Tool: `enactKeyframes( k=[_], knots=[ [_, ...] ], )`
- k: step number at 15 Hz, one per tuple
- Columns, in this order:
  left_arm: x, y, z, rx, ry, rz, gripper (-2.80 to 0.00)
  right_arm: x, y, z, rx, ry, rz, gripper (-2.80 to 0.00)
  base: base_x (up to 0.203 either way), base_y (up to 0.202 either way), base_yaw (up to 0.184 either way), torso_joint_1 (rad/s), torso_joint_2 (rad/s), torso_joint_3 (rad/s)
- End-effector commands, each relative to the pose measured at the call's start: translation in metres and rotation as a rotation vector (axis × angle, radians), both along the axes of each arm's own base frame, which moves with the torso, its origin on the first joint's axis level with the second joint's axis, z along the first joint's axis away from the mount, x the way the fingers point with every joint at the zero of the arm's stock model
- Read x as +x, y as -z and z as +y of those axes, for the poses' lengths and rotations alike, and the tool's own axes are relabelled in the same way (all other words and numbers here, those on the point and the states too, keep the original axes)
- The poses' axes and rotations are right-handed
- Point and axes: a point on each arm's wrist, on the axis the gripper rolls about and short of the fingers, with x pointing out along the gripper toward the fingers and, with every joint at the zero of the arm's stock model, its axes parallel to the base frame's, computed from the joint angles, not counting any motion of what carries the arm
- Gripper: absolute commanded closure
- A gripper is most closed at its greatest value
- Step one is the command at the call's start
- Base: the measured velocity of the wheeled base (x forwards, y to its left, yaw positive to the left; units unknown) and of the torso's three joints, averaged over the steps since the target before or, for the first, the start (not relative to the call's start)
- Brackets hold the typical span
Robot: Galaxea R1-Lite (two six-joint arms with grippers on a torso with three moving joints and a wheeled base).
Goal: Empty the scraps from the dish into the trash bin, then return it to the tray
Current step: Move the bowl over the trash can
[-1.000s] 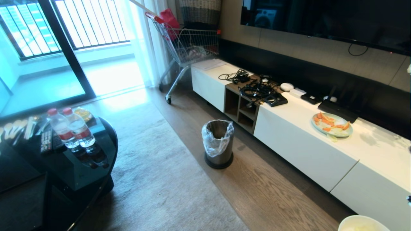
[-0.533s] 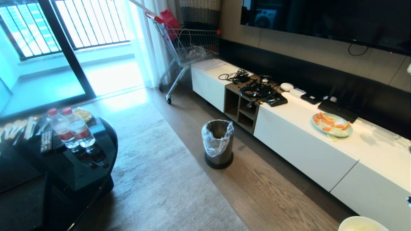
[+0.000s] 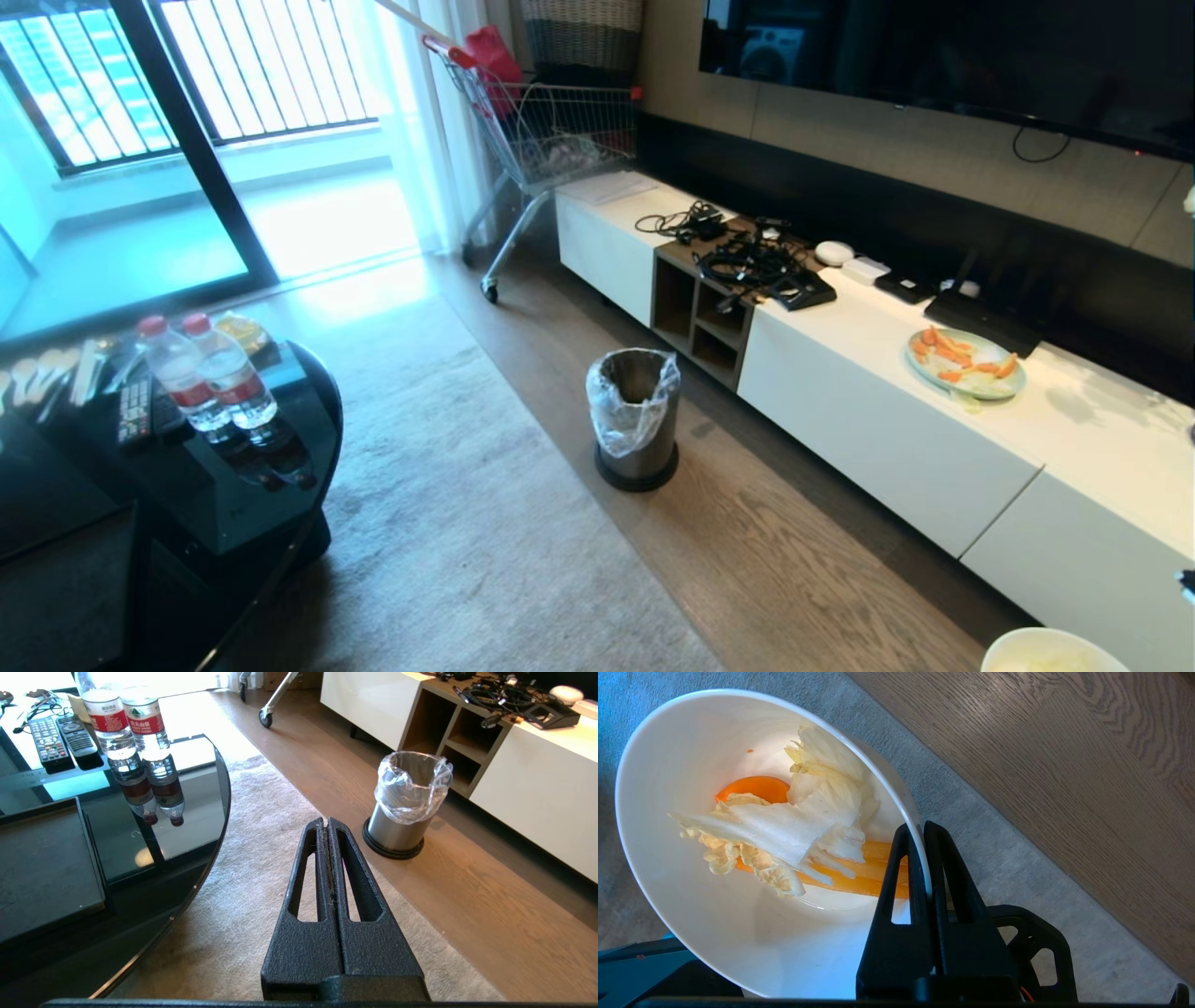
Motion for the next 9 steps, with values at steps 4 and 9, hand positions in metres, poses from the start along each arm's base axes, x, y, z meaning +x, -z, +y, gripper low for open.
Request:
enactKeyframes(
  k=[4, 9],
  knots=[
    [0.0, -0.0001, 0.0, -0.001, -0.001, -0.001, 0.0, -0.0005, 0.0012, 0.0001, 0.002, 0.0, 0.008, 0.0, 0.118, 0.0, 0.0, 0.001, 0.0, 0.005],
    [0.0, -0.0001, 0.0, -0.001, -0.001, -0.001, 0.0, -0.0005, 0.0015, 0.0001, 0.002, -0.001, 0.011, 0.0, 0.187, 0.0, 0.001, 0.003, 0.0, 0.002]
  ],
)
